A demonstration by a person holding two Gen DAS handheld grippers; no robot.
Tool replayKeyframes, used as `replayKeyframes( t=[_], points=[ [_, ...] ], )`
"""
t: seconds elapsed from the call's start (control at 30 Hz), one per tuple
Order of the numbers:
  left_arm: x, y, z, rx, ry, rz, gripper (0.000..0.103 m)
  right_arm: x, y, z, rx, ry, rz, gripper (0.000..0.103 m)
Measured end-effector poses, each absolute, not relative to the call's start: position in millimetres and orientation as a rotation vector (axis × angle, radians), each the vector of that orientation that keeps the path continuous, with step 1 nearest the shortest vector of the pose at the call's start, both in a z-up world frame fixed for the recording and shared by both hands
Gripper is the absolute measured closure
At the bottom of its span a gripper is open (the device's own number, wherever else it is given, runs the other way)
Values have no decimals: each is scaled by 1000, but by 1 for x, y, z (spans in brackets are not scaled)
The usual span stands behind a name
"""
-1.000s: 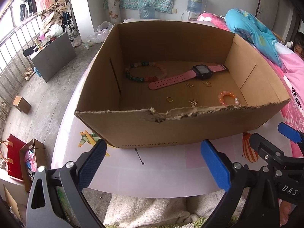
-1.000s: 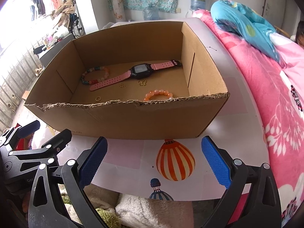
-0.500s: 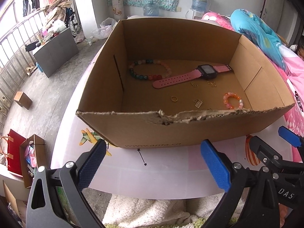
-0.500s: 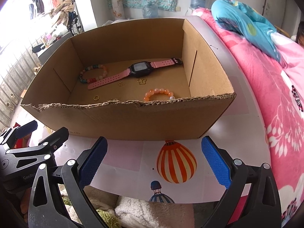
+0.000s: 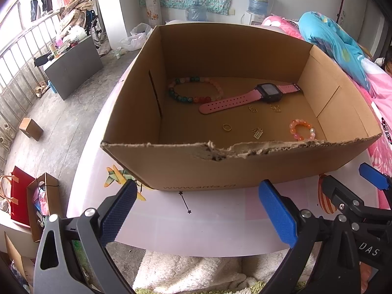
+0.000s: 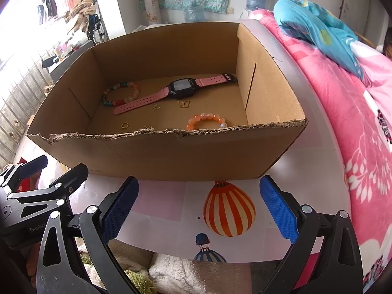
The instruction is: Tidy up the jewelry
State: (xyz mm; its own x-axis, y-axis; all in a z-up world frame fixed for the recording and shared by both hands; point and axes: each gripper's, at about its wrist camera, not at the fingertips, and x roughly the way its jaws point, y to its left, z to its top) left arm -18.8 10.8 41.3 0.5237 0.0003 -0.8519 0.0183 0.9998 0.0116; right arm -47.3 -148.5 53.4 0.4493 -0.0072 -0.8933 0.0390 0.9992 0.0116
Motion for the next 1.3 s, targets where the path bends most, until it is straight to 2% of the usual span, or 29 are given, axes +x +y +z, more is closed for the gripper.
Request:
replayKeyframes(
  t=[1.3],
  points=[
    [-14, 14, 40, 1, 1054, -9, 6, -44, -146, 52, 53, 1121, -39, 8]
  ],
)
